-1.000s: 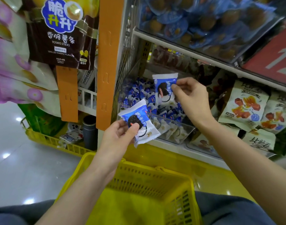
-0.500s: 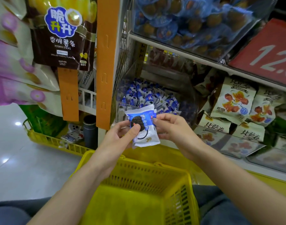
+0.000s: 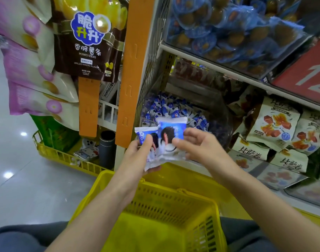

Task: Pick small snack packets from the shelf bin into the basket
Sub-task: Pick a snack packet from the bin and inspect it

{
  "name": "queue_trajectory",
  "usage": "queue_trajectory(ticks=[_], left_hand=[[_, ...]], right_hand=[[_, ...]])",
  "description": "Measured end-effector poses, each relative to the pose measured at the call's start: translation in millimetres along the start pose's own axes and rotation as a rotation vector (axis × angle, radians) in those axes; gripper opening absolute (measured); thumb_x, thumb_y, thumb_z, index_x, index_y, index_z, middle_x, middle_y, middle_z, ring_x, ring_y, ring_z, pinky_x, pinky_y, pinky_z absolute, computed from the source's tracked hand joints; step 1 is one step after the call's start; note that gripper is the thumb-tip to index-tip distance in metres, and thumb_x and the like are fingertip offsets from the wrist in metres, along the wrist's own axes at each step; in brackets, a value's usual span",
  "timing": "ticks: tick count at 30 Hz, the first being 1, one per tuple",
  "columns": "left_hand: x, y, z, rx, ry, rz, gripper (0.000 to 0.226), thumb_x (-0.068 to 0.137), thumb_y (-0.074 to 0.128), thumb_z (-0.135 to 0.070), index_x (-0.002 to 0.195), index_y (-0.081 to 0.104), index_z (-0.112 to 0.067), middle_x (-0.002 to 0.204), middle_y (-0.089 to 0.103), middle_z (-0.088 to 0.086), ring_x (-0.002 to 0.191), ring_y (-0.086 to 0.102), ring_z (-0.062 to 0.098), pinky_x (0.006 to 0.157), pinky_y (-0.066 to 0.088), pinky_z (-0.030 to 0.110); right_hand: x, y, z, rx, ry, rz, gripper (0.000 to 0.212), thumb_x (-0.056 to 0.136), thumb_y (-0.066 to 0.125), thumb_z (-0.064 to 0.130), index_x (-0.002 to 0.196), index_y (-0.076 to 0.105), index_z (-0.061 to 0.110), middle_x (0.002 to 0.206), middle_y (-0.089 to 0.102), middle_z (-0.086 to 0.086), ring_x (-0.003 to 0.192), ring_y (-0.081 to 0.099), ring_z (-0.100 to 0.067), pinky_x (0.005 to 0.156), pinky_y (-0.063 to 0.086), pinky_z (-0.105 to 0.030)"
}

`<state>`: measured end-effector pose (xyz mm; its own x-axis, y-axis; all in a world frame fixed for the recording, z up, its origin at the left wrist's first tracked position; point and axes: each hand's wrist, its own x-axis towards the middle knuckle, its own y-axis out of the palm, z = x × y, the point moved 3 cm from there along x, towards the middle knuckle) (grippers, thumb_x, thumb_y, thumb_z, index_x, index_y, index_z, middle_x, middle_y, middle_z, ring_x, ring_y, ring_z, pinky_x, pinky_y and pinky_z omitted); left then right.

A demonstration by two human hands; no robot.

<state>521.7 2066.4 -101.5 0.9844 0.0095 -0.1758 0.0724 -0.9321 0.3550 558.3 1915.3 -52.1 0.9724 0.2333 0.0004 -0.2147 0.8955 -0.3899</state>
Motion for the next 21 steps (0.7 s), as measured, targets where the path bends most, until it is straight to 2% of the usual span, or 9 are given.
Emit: queue_trajectory(ticks=[2,4,7,8,10,12,14,17,21], left_hand=[[4,-3,-2,-0.046,0.003,-0.044,0.031,0.097,0.043,-0.03,0.123,0.049,-0.015,0.111,0.067,0.008,0.084,0.068,0.018,0.068,0.056,0.03],[7,-5,-2,-0.037,0.018,-0.07,0.029,0.098,0.042,-0.027,0.124,0.047,-0.015,0.109,0.066,0.008,0.079,0.067,0.017,0.061,0.056,0.025],[9,-5,-1,-0.012,0.024,-0.096,0.028,0.098,0.042,-0.029,0.122,0.047,-0.016,0.107,0.066,0.008,0.077,0.066,0.016,0.055,0.055,0.021],[10,-5,-1,-0.007,0.024,-0.103,0.028,0.098,0.042,-0.029,0.122,0.047,-0.017,0.106,0.066,0.007,0.076,0.067,0.015,0.054,0.055,0.02],[12,-6,-1,-0.004,0.024,-0.116,0.027,0.097,0.043,-0.03,0.121,0.047,-0.019,0.101,0.067,0.004,0.074,0.067,0.013,0.053,0.055,0.02],[14,-7,-1,-0.002,0.025,-0.121,0.027,0.096,0.044,-0.031,0.12,0.048,-0.02,0.098,0.066,0.002,0.072,0.067,0.011,0.052,0.054,0.019],[14,-7,-1,-0.002,0.026,-0.127,0.027,0.096,0.044,-0.031,0.12,0.048,-0.02,0.097,0.066,0.002,0.071,0.066,0.01,0.051,0.053,0.018],[15,-7,-1,0.001,0.022,-0.125,0.028,0.097,0.044,-0.03,0.121,0.048,-0.018,0.097,0.067,0.002,0.072,0.066,0.012,0.05,0.052,0.018],[16,-3,-2,0.015,0.021,-0.105,0.03,0.096,0.044,-0.03,0.124,0.048,-0.018,0.102,0.067,0.003,0.077,0.067,0.012,0.057,0.056,0.02]], right_hand=[[17,-17,2,0.048,-0.001,-0.152,0.032,0.082,0.068,0.03,0.11,0.062,0.018,0.098,0.072,0.01,0.078,0.068,-0.002,0.055,0.049,-0.014],[43,-39,1,0.02,-0.033,-0.339,0.023,0.085,0.065,0.028,0.107,0.061,0.022,0.093,0.071,0.015,0.079,0.066,0.003,0.06,0.05,-0.012],[87,-58,-12,-0.157,0.063,-0.524,0.029,0.088,0.061,0.024,0.11,0.06,0.004,0.107,0.068,-0.011,0.087,0.062,-0.017,0.075,0.048,-0.03],[99,-61,-19,-0.231,0.096,-0.545,0.03,0.088,0.061,0.023,0.109,0.059,0.001,0.107,0.066,-0.016,0.087,0.06,-0.022,0.074,0.045,-0.031],[115,-61,-31,-0.352,0.113,-0.549,0.025,0.088,0.062,0.021,0.105,0.06,0.004,0.1,0.064,-0.013,0.094,0.059,-0.025,0.075,0.04,-0.025],[126,-58,-41,-0.423,0.119,-0.502,0.032,0.088,0.063,0.02,0.114,0.058,0.002,0.099,0.062,-0.011,0.104,0.058,-0.026,0.08,0.039,-0.023],[132,-57,-47,-0.509,0.149,-0.438,0.037,0.086,0.065,0.019,0.116,0.057,0.0,0.097,0.061,-0.01,0.1,0.059,-0.025,0.078,0.038,-0.023],[139,-57,-50,-0.63,0.178,-0.346,0.037,0.083,0.069,0.022,0.111,0.06,0.0,0.102,0.066,-0.015,0.081,0.06,-0.02,0.074,0.043,-0.026],[152,-61,-53,-0.662,0.246,-0.244,0.046,0.077,0.075,0.028,0.112,0.059,0.002,0.109,0.064,-0.014,0.093,0.061,-0.023,0.08,0.049,-0.029]])
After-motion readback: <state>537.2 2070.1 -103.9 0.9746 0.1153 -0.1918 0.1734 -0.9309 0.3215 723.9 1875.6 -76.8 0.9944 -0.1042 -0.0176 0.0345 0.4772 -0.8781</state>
